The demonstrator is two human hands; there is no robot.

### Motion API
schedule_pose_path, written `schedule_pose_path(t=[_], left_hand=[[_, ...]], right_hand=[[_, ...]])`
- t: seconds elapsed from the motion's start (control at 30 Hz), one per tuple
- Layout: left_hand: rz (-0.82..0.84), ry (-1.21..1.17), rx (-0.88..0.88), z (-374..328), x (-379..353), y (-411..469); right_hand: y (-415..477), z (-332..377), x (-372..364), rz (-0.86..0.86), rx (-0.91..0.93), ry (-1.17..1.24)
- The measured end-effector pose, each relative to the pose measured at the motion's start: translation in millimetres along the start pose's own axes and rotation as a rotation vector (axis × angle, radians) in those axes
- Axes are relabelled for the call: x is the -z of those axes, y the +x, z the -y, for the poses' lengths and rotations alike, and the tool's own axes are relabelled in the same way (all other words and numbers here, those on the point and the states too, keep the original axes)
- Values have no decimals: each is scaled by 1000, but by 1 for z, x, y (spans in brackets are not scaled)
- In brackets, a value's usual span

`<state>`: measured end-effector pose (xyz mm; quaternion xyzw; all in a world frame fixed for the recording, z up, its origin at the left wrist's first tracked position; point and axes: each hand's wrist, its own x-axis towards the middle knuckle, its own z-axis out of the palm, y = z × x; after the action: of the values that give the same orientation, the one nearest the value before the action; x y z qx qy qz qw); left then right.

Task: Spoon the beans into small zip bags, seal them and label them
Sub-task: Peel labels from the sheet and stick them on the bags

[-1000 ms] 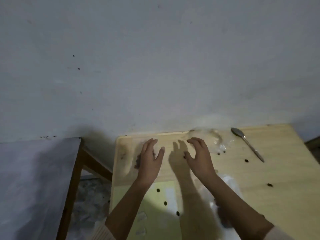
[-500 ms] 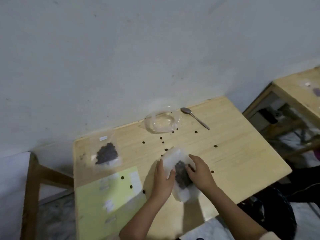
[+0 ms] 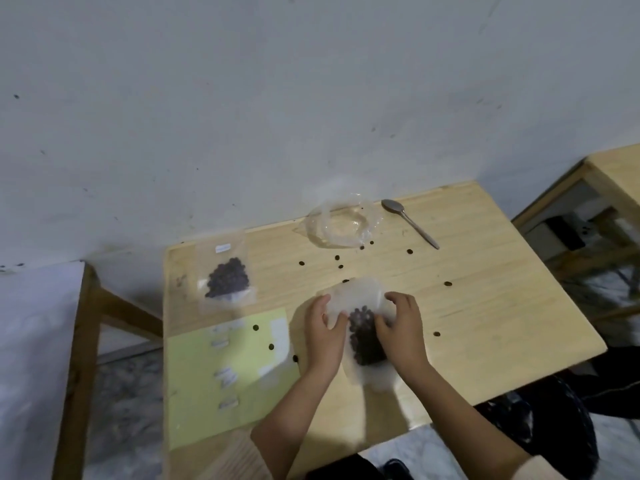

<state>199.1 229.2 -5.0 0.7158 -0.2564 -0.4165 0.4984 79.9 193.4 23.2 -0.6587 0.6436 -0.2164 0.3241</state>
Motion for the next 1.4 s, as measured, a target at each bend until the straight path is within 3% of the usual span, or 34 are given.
schedule_pose_path(t=[0.27,0.4,0.57,0.63,0.83,0.97,1.1,1.3,1.4], left_hand=[[-51,-102,-116,-34,33,-1],[2,-83,-237,-50,85,-12],[-154,-57,-228,-37,170,-14],[-231,-50,-193,-26,206,-18],[-415,-62,-87,12,293,-39],[-501,-62,-21,31,322,-50],[-476,-72,4,38,332,-55],[-386,-79,-21,32,329,-50],[-332,-106,-27,21,323,-46]], right_hand=[[5,37,-3,-40,-13,334],[2,79,-30,109,-33,512],[-23,118,-80,370,47,588],[-31,125,-102,448,112,509],[-37,129,-161,636,501,-55],[-32,133,-180,701,572,-326],[-31,132,-194,553,778,-259],[-30,136,-195,564,706,-252],[-34,153,-184,532,545,-31]])
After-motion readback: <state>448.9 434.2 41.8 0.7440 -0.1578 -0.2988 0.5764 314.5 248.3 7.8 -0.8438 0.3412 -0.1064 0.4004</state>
